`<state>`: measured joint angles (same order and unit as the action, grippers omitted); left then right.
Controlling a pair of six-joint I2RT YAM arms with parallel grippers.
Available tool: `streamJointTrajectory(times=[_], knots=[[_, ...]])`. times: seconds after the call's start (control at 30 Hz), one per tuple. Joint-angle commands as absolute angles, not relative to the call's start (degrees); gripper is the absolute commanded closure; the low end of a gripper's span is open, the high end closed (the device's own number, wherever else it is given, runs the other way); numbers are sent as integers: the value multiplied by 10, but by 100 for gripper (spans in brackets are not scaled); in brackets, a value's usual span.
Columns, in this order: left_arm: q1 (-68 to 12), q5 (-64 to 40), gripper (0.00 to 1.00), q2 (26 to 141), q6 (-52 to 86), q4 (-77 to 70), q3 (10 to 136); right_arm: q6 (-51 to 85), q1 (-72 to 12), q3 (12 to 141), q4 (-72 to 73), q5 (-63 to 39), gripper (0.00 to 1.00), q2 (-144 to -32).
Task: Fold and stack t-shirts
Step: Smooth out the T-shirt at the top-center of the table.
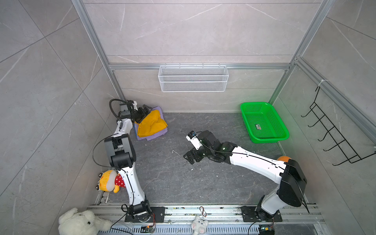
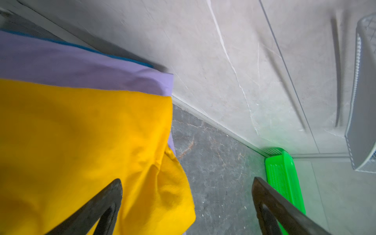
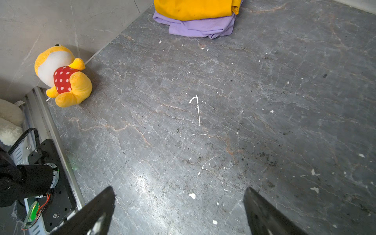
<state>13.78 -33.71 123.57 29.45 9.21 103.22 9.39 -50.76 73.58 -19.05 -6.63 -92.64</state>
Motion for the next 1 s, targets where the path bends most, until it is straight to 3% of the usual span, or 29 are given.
streamJointTrajectory(times=[0.0,0.17,0.3,0.4,0.6,0.97], knots=[[146,-289,0,1230,267,129,1016,96,-508,740,-201,-65,1,-915],[156,-281,0,1295,235,203,1085,96,-508,735,-205,-63,1,-909],[157,-211,0,1331,194,291,1155,96,-508,732,-208,-62,1,-907],[159,-143,0,1331,170,331,1181,96,-509,727,-205,-61,1,-904],[169,-107,0,1316,149,351,1209,98,-508,719,-203,-60,1,-899],[149,-264,0,1256,173,258,1126,103,-509,708,-196,-61,1,-891]])
